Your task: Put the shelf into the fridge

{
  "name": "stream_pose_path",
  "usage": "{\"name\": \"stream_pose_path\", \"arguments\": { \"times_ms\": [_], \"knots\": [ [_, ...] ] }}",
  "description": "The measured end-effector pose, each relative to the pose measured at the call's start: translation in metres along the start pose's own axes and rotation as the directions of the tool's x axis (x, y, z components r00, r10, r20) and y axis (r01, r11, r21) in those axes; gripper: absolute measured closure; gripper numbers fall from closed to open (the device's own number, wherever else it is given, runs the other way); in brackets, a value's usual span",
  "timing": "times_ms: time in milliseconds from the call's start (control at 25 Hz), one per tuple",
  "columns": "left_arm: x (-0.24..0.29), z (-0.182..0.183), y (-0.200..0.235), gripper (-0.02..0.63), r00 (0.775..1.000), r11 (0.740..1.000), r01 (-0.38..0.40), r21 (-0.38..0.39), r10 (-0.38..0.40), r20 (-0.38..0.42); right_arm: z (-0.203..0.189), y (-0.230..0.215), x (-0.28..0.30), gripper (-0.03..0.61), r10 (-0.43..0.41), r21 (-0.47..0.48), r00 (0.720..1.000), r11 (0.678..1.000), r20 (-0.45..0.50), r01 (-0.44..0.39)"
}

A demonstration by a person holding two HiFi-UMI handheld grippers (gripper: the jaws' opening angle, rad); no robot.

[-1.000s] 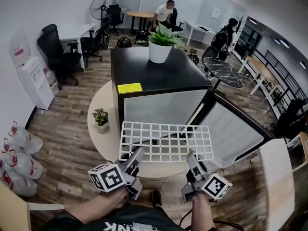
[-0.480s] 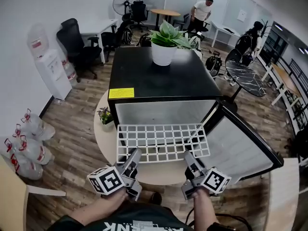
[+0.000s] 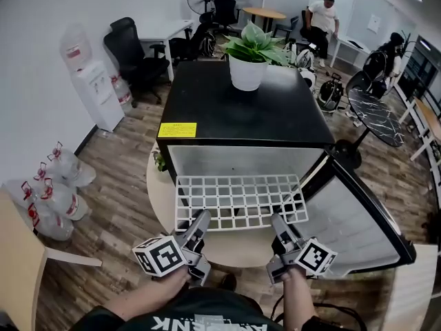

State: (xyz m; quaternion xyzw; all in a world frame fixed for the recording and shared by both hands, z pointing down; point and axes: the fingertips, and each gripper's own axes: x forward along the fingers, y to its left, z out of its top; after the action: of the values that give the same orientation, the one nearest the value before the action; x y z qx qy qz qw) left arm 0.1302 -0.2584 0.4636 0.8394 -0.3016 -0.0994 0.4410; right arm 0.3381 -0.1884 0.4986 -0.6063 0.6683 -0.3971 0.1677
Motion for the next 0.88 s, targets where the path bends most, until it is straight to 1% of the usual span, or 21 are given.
{"name": "stream_pose_path", "arguments": {
  "times_ms": [120, 360, 520, 640, 880],
  "knots": [
    [0.006, 0.0, 0.0, 0.531, 1.0, 1.0, -0.012, 0.005, 0.012, 0.003, 0.005, -0.005, 0.004, 0.437, 0.003, 0.007, 1.0, 1.0, -0.003, -0.003],
    [0.017, 0.0, 0.003, 0.531, 1.0, 1.0, -0.017, -0.003, 0.017, -0.005, 0.012, -0.008, 0.007, 0.437, -0.002, -0.019, 1.0, 1.0, 0.01, 0.002],
    [0.019, -0.001, 0.006, 0.531, 1.0, 0.999, -0.016, -0.035, 0.015, -0.01, 0.012, -0.005, 0.012, 0.437, 0.013, -0.015, 1.0, 1.0, 0.009, -0.013],
    [0.02, 0.0, 0.011, 0.531, 1.0, 0.999, -0.019, -0.028, 0.019, -0.007, 0.011, -0.006, 0.014, 0.437, 0.02, -0.019, 1.0, 1.0, 0.008, -0.02],
    [0.025, -0.009, 0.019, 0.531, 1.0, 0.995, 0.005, -0.101, -0.007, -0.017, 0.011, -0.003, 0.017, 0.437, 0.027, -0.045, 1.0, 0.999, 0.014, -0.026]
  ]
}}
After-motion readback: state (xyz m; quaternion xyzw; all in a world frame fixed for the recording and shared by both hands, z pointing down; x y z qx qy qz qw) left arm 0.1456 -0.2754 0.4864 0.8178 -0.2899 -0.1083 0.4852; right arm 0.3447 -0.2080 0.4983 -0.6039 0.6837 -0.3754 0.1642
